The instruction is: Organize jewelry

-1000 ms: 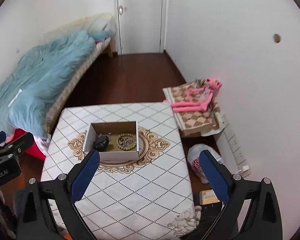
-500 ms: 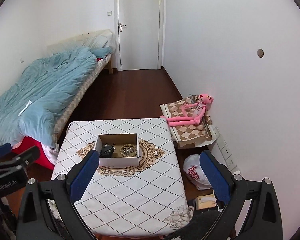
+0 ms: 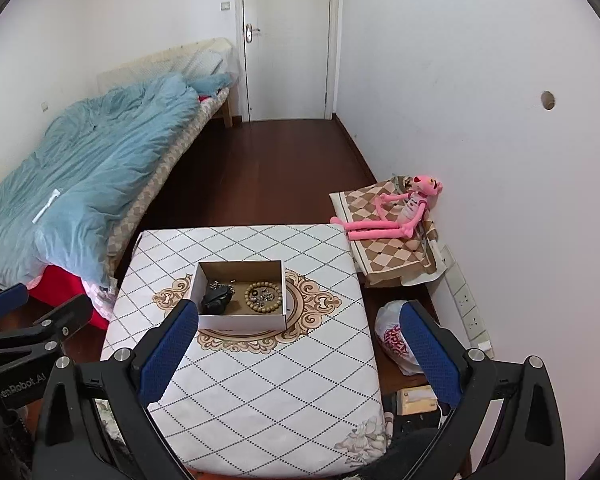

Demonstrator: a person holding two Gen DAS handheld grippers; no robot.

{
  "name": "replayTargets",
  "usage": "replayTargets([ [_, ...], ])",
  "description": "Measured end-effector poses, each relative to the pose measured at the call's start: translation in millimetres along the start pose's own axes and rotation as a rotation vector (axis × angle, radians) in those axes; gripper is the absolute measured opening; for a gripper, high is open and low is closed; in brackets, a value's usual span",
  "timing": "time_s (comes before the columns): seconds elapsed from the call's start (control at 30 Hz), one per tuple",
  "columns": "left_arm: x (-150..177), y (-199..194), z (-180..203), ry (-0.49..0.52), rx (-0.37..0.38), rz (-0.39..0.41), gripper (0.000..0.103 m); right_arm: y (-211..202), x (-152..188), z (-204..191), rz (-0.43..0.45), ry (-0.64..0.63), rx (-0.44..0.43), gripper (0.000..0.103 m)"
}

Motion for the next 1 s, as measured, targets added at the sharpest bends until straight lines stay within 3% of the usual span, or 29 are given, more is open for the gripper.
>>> replayTargets([
  [0.23,-18.6,30.9,0.4,-0.003,-0.026,-0.031,0.102,43.7,-13.8,-0.6,-0.067,0.006,-0.006,0.102],
  [0.57,-14.8,68.4,2.0,0.017,-0.051,-0.111,0.102,93.3,-11.3,2.4,-0.166,-0.006,0.005,0.102],
  [1.0,-14.0,76.0,-1.9,-0.004,-0.041,-0.125,0.102,106.9,-5.8,-0.9,-0.194,-0.022,0.006,0.102],
])
Point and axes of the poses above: each gripper's, at about its wrist camera, not at the fingertips, and y roughly the way its jaws point, z to its right, x to its underside, the point moved 6 cm from there along y, roughly the way its jaws point, and after that the axes turned 1 degree about -y, right-handed, at the moved point
